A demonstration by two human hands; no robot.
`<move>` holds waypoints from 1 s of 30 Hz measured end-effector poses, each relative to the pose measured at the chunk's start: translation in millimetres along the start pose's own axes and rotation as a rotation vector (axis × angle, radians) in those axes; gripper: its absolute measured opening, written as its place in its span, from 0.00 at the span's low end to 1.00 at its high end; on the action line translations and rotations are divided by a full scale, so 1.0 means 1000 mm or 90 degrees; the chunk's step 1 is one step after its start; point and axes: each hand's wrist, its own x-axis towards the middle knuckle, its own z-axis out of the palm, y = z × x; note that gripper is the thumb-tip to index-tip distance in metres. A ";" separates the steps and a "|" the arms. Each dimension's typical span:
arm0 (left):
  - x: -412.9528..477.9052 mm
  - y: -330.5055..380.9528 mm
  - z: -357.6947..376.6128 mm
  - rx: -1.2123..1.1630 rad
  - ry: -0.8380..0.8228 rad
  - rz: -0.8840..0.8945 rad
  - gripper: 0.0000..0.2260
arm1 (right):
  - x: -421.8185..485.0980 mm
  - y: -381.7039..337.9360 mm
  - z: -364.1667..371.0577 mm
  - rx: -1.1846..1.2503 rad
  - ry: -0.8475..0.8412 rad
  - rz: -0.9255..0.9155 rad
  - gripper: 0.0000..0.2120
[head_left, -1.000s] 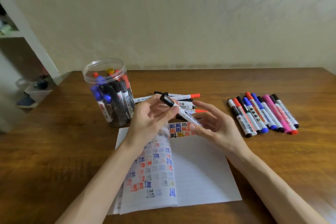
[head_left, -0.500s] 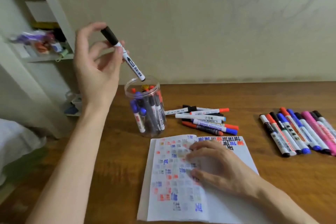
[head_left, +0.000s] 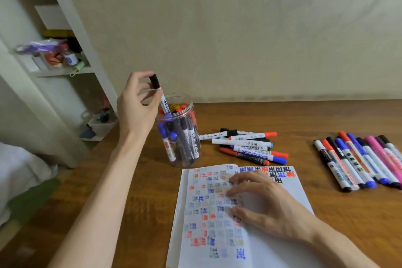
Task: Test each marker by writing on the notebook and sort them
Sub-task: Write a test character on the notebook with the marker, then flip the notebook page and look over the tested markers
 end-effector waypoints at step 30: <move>-0.069 0.024 0.030 0.054 0.120 0.171 0.08 | -0.003 0.002 0.001 0.021 0.043 0.000 0.15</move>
